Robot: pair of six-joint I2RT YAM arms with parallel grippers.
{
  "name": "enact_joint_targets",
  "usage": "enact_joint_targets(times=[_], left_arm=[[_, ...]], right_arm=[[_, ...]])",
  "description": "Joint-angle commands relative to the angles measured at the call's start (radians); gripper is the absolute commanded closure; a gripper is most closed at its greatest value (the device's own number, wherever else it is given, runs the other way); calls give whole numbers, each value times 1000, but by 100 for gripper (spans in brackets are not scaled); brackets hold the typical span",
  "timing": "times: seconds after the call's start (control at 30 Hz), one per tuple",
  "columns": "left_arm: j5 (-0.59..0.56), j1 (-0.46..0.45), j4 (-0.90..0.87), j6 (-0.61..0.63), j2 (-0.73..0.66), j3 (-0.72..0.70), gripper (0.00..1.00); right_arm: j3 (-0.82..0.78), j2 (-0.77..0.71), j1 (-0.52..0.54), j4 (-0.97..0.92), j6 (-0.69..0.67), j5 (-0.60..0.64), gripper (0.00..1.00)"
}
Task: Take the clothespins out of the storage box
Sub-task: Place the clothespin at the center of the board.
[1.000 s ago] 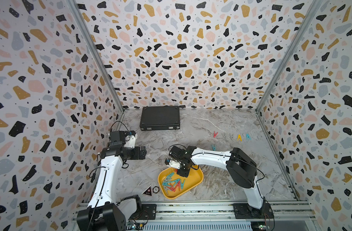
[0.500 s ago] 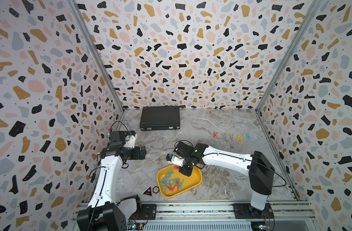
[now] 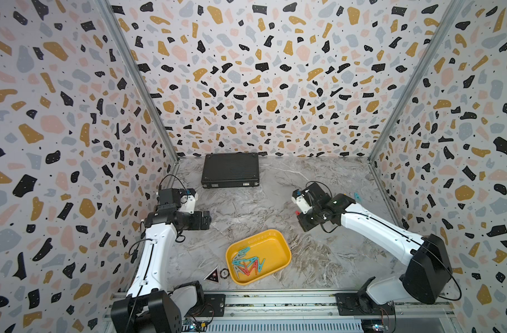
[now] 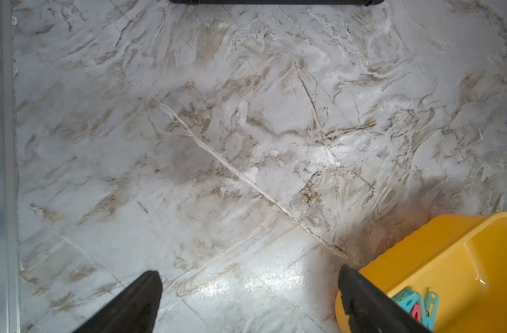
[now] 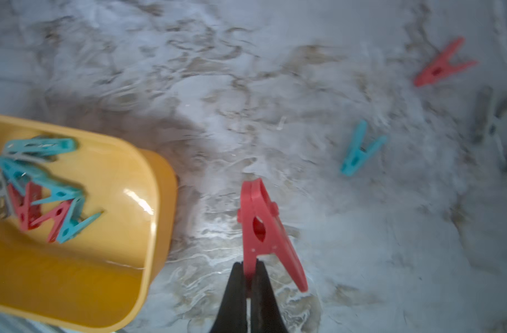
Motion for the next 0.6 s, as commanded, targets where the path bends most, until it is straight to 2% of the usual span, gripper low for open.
enact_joint_targets(times=[0.0, 0.13, 0.23, 0.33, 0.57], left_arm=[[18, 6, -8, 11, 5, 4, 0], [15, 6, -7, 12, 4, 4, 0], [12, 5, -8, 12, 0, 5, 0], [10, 6, -5, 11, -4, 2, 0], [10, 5, -5, 11, -7, 2, 0]], right_arm=[[-45, -29, -134, -29, 122, 10, 100], [-72, 30, -292, 5, 163, -56, 100], [-65, 113, -352, 33, 182, -58, 100], [-55, 195, -387, 77, 200, -94, 100], [9, 337, -395, 116, 230, -94, 100]])
